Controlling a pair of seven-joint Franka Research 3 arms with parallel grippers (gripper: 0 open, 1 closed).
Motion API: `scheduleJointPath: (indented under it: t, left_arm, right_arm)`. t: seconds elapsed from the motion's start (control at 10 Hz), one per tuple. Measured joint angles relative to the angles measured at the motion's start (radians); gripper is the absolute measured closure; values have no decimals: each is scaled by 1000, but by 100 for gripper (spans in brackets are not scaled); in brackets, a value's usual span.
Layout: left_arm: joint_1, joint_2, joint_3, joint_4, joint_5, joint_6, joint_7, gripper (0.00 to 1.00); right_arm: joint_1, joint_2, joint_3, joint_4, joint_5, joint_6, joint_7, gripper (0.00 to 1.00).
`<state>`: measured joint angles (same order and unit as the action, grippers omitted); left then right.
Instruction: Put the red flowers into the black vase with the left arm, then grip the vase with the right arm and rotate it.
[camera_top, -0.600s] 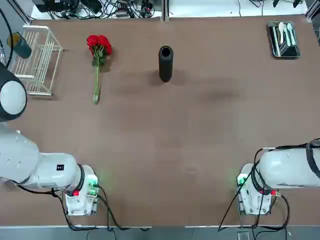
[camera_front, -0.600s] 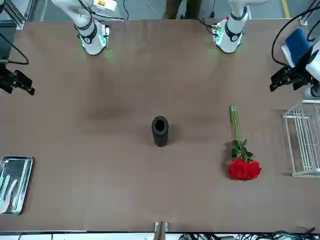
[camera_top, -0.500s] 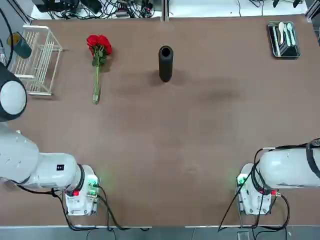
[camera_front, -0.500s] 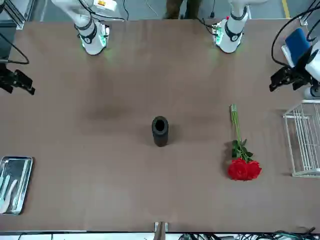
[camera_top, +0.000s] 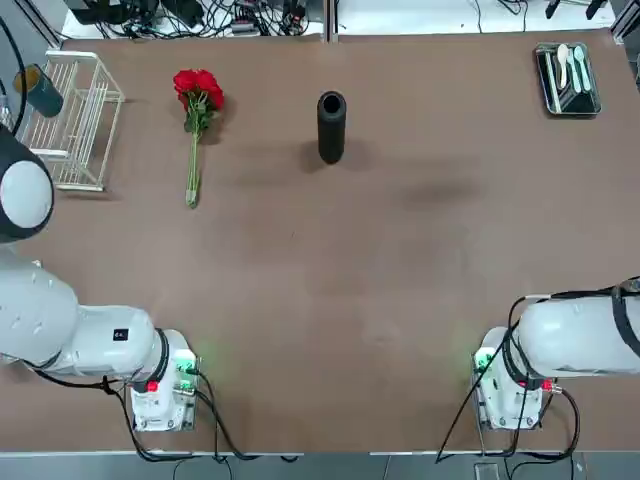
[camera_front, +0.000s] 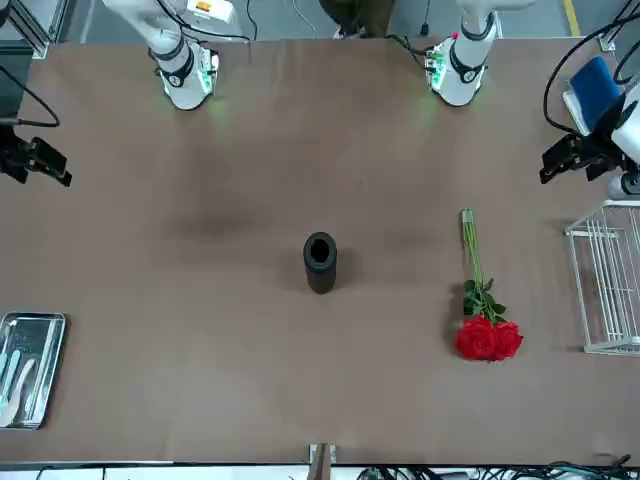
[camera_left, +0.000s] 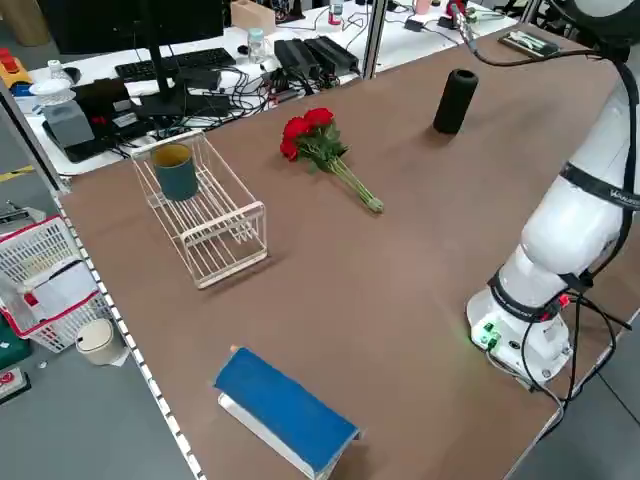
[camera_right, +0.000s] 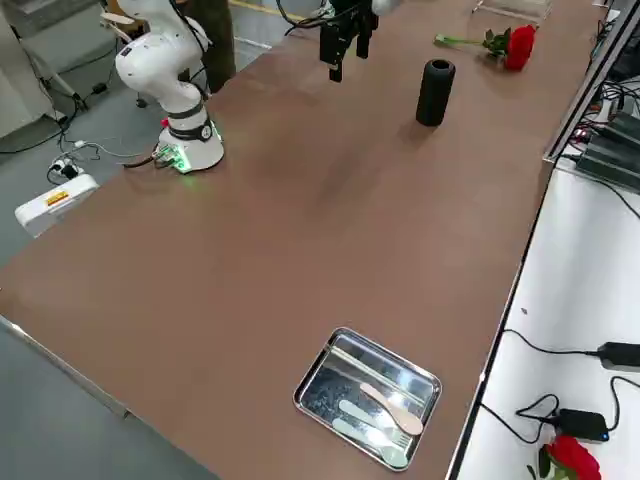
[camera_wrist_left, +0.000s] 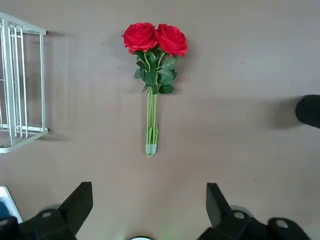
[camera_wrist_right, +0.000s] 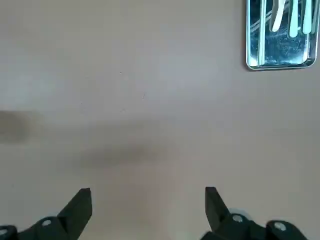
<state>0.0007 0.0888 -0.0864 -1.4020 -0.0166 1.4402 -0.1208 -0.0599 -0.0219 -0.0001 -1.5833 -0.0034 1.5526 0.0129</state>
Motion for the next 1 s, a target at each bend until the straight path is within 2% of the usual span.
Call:
scheduleJointPath:
  t: [0.3,0.5,0.7,1.0]
  left_arm:
    - [3,53,6,-17,21,48,2,0]
    - [13,95,8,-76,27,152,-2,1]
    - [22,100,9,-214,27,329,-5,1]
    - [33,86,10,-460,29,601,-14,1]
  right_arm:
    - [0,0,1,-8,0,0,0,0]
    - [0,0,1,-10,0,0,0,0]
    - [0,0,1,-10,0,1,0,0]
    - [0,1,1,-11,0,3,0,0]
